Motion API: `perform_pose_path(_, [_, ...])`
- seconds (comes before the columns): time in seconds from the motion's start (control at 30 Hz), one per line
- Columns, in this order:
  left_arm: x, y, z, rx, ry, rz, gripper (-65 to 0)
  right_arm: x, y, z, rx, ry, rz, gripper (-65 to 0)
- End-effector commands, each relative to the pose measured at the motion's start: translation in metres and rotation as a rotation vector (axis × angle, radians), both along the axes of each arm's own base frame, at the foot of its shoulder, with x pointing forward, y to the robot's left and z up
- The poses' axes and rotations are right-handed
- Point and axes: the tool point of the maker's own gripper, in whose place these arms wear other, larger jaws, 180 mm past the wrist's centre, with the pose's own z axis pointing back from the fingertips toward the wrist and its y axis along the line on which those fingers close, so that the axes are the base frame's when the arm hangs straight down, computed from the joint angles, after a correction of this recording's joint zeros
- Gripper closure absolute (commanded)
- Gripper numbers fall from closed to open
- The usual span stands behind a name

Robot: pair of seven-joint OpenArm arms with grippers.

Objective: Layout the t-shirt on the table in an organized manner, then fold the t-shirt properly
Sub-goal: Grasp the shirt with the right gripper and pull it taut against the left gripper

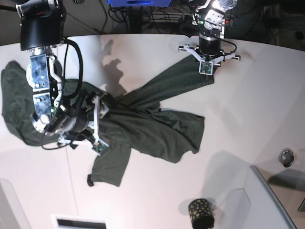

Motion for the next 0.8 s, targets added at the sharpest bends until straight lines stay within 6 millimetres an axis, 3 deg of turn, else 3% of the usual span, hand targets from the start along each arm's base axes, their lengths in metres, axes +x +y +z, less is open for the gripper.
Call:
perform_pose_path(0.0, [-0.007,0.003,-0.005,0.001,0.032,0.015,0.0,0.012,-0.001,0.005,0.0,-0.016,-0.009,-42.6])
perform_pose_path(0.17, [-0.014,0.003,-0.007,-0.001,0.043,0.015,0.0,0.023,0.01,-0.023,0.061,0.066,-0.019,-42.2])
perform_pose_path(0.23, [-0.014,0.003,-0.007,-0.003,0.044,0.017,0.0,0.024,0.011,-0.033,0.077,0.092,-0.024,-38.7])
perform_pose_path(0.3, [-0.015,0.003,-0.008,-0.004,0.048,0.019,0.0,0.021,0.008,-0.04,0.072,0.118,-0.028,-29.7])
perform_pose_path(0.43, [-0.018,0.004,-0.008,0.0,0.053,0.015,0.0,0.022,0.005,-0.04,0.077,0.119,-0.044,0.0])
perform_pose_path(0.5, [-0.018,0.004,-0.008,0.0,0.053,0.015,0.0,0.029,-0.001,-0.031,0.087,0.09,-0.067,-2.1])
perform_pose_path(0.6, [-0.021,0.006,-0.012,0.006,0.065,0.017,0.0,0.047,-0.011,-0.006,0.082,0.019,-0.091,-0.2])
perform_pose_path(0.77, [-0.037,0.022,-0.029,0.046,0.122,0.022,0.0,0.088,-0.04,0.049,0.017,-0.103,-0.127,-0.3])
